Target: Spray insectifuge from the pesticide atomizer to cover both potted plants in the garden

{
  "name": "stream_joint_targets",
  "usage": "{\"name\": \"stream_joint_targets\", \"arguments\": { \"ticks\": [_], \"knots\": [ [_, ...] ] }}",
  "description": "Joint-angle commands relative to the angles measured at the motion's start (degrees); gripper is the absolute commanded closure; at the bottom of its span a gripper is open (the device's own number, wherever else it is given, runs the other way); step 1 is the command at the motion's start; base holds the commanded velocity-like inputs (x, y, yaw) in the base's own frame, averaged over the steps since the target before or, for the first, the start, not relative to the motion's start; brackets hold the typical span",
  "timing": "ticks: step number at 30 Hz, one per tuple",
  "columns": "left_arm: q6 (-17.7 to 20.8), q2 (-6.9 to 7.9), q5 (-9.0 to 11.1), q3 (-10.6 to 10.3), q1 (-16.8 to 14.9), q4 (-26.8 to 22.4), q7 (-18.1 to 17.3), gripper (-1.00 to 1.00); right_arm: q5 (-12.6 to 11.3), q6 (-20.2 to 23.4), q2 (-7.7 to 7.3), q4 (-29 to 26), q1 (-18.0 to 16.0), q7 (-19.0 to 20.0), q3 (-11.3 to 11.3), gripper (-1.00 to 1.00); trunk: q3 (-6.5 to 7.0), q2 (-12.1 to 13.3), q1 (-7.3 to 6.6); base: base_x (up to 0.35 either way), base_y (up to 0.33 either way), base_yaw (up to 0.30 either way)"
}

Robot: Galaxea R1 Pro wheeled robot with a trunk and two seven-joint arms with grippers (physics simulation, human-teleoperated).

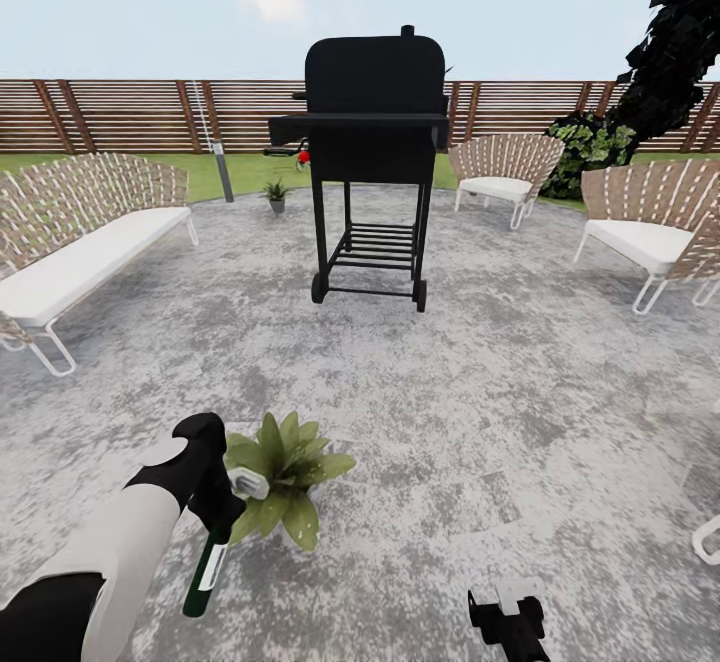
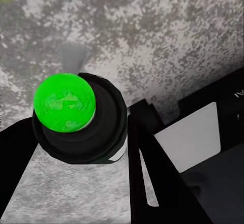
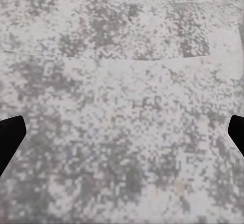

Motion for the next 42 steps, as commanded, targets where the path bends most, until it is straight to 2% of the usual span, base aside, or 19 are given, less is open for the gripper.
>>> {"name": "stream_joint_targets", "arguments": {
  "ticks": [1, 7, 16, 29, 42],
  "knots": [
    [0.6, -0.05, -0.6, 0.2, 0.0, 0.0, -0.4, 1.0, 0.1, 0.0, -0.03, 0.0, 0.0, -0.5, 0.5, -1.0, -0.05, 0.0, -0.01, -0.006, 0.0, 0.0],
    [0.7, 0.57, -0.4, 0.6, 0.5, 0.5, -0.1, 1.0, 0.1, 0.0, -0.05, 0.0, 0.0, -0.5, 0.5, -1.0, -0.05, 0.0, -0.01, -0.001, 0.0, 0.0],
    [1.1, -0.38, 0.1, 0.9, 0.4, -0.3, -0.4, 1.0, 0.1, 0.0, -0.04, 0.0, 0.0, -0.5, 0.5, -1.0, -0.05, 0.0, -0.01, 0.0, 0.0, 0.0],
    [1.1, -0.44, 0.3, 1.3, 0.5, 0.3, -1.1, 1.0, 0.1, -0.1, -0.03, 0.0, 0.0, -0.5, 0.5, -1.0, -0.05, 0.0, -0.01, 0.0, -0.004, 0.143],
    [1.1, -0.58, 0.2, 1.3, 0.5, 0.1, -1.0, 1.0, 0.1, 0.0, -0.03, 0.0, 0.0, -0.5, 0.6, -1.0, -0.05, 0.0, -0.01, -0.058, -0.212, 0.029]
  ]
}}
